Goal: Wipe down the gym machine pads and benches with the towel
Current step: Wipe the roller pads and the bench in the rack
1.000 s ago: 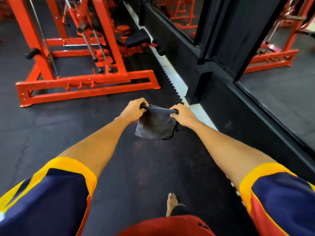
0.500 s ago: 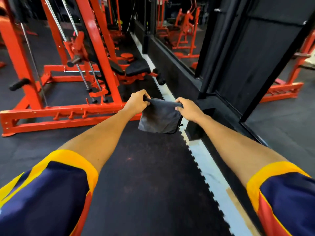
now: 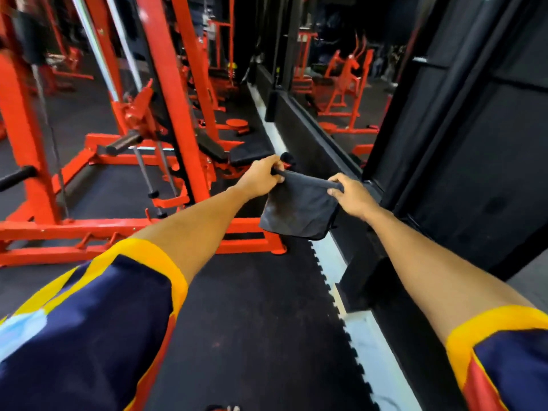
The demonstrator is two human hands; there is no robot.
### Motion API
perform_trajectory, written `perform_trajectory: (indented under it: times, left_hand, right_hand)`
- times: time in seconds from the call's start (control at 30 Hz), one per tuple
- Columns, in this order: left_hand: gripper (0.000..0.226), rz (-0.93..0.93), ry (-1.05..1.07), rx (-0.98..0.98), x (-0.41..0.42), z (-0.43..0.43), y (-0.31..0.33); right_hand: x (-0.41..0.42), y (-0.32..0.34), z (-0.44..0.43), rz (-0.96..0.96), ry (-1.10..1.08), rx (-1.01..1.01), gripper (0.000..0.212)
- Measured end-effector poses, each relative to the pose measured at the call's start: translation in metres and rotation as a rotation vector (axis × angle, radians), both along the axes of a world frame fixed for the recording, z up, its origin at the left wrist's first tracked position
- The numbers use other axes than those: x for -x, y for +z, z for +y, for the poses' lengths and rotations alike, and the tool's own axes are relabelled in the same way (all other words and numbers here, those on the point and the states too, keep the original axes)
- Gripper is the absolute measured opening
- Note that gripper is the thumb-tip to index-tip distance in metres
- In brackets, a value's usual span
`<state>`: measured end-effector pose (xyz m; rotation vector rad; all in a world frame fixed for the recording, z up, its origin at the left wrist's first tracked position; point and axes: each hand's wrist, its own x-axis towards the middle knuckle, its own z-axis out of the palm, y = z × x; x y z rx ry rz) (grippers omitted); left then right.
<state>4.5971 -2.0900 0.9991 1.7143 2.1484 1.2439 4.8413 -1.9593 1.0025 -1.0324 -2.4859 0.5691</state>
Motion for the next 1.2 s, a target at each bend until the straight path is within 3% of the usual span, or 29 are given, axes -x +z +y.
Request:
perform_trajectory:
  times: [0.17, 0.33, 0.67, 0.8, 0.93, 0.97, 1.1, 1.2]
  left_hand:
    - [0.017, -0.019, -0.1, -0.015, 0.053, 0.112, 0.025]
    - [0.02, -0.09, -0.133, -0.005, 0.081, 0.206, 0.012]
    - [0.012, -0.332, -0.134, -0.005, 0.109, 0.393, -0.04]
    - [0.026, -0.405, -0.147, 0.017, 0.121, 0.466, -0.046]
    - [0.069, -0.392, -0.271, 0.226, 0.131, 0.512, -0.058]
    - [0.068, -0.382, -0.292, 0.277, 0.14, 0.533, -0.061]
    - [0.031, -0.234, -0.363, 0.339, 0.166, 0.598, -0.075]
    - [0.032, -0.231, -0.465, 0.375, 0.185, 0.642, -0.082]
  right_hand:
    - [0.052, 0.005, 0.087, -0.006, -0.107, 0.016, 0.025]
    - [0.09, 0.007, 0.176, -0.084, -0.136, -0.014, 0.015]
    - [0.137, -0.019, 0.362, 0.202, -0.125, 0.239, 0.011]
    - [0.152, -0.031, 0.437, 0.234, -0.141, 0.278, 0.026]
    - [0.162, -0.047, 0.49, 0.223, -0.158, 0.235, 0.032]
    - [0.169, -0.051, 0.509, 0.229, -0.163, 0.221, 0.033]
    - [0.191, -0.069, 0.563, 0.286, -0.133, 0.239, 0.038]
    - [0.221, -0.078, 0.606, 0.213, -0.066, 0.374, 0.042]
